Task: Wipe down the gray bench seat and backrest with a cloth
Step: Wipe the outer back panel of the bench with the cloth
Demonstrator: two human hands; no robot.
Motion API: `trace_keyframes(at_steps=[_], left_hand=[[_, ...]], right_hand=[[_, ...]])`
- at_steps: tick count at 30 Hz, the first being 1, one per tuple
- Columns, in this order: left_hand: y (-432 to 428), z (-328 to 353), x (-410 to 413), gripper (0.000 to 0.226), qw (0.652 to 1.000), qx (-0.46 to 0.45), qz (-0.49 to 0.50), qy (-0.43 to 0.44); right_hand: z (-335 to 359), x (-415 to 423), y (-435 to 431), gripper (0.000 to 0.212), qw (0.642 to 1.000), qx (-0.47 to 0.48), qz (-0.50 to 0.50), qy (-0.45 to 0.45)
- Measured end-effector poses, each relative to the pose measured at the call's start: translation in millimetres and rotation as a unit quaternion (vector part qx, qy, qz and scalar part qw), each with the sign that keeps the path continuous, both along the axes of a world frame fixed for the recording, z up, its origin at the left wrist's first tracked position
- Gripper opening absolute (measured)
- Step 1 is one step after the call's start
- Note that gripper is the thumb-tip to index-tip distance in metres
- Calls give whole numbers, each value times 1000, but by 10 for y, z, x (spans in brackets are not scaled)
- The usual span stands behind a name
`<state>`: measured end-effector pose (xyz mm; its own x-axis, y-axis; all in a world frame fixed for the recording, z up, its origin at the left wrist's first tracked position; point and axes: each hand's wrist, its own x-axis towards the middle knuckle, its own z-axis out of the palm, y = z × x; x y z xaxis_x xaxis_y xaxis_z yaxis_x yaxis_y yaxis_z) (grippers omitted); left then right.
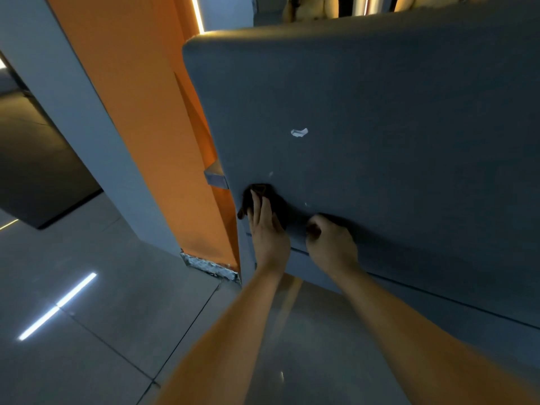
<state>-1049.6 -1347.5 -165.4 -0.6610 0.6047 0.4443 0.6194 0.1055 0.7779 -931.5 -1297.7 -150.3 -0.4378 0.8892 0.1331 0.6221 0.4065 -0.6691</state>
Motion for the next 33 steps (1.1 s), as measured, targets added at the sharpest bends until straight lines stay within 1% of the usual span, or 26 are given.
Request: trace_keyframes(at_steps=[2,4,7,10,11,12,14,17,19,21,24,26,28,30,33], left_hand=[[75,150,50,52,999,39,-18,24],[180,266,42,55,997,58,-16,58],[197,204,-3,64,996,24,1,83],[88,-31,-99,64,997,-21,15,71],[57,-76,-110,61,997,-23,16,66],[46,-87,-94,59,998,-21,13,61],[78,-55,0,58,999,-6,0,31],[161,34,108,57,999,36,-12,1],[210,134,110,56,998,54,-18,20],[244,191,62,56,997,55,-17,52],[231,81,-37,57,997,24,-8,78],[196,-46,-101,59,998,-12,1,56],[138,-143,-112,61,999,-39,21,25],[88,-217,-84,62,998,-45,33,-9],[43,-273,-46,61,995,-46,29,-89]], right_hand=[[3,-20,8,12,1000,1,-10,-1],[-8,-38,16,18,1000,4,-19,-6],[-12,-32,26,19,1000,-4,-17,-6],[11,3,25,10,1000,-14,-5,-2],[21,13,19,12,1000,-19,-1,-2],[31,16,11,14,1000,-22,4,0],[44,20,-2,11,1000,-29,5,2],[68,20,-21,20,999,-32,4,6],[67,20,0,17,1000,-24,2,0],[43,14,31,21,1000,-6,-4,-3],[12,8,43,20,1000,-11,-10,4],[1,12,33,15,1000,-14,-2,1],[-6,9,28,19,1000,-11,3,9],[-23,14,4,23,1000,-16,7,16],[-29,27,-23,24,1000,-25,12,14]])
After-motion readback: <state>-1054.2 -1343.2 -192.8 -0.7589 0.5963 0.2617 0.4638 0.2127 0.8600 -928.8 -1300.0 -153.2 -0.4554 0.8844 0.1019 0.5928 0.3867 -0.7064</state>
